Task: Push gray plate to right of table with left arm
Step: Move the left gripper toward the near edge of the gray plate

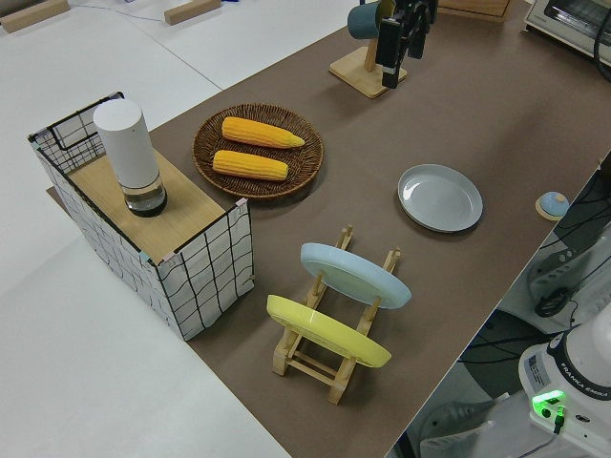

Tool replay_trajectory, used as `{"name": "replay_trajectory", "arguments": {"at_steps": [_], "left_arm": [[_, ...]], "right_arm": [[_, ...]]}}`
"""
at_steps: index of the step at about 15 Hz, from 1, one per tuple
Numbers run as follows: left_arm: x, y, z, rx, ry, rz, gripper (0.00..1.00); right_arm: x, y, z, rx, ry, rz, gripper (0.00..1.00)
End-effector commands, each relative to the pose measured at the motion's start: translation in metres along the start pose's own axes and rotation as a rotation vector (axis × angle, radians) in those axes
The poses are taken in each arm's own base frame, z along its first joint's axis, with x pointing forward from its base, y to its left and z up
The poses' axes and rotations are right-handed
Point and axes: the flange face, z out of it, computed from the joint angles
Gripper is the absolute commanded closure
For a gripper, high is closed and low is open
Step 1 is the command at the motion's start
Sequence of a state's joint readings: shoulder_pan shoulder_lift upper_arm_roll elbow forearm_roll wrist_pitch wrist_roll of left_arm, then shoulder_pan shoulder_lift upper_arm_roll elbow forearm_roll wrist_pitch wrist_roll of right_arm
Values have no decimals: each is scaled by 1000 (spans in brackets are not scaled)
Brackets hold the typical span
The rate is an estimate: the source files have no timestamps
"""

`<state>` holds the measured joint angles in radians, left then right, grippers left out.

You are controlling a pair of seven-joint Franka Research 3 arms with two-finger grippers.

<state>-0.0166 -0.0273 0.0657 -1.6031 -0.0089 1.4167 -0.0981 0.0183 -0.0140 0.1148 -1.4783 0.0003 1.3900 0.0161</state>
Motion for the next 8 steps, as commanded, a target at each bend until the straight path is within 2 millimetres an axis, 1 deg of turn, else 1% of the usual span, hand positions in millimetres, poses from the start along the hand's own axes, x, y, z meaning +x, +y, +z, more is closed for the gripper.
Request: {"name": "replay_trajectory", "arguments": {"at_steps": [1, 5, 8], "left_arm": [[-20, -5, 36, -17, 27, 3, 0], [-37, -5, 75, -27, 53, 5, 0], [-41, 0, 106, -26, 51, 4, 0]], "right_arm": [[-3, 1, -4, 4, -4, 15, 17], [-3, 1, -4, 5, -4, 16, 17], [-3, 1, -4, 5, -4, 15, 17]]}}
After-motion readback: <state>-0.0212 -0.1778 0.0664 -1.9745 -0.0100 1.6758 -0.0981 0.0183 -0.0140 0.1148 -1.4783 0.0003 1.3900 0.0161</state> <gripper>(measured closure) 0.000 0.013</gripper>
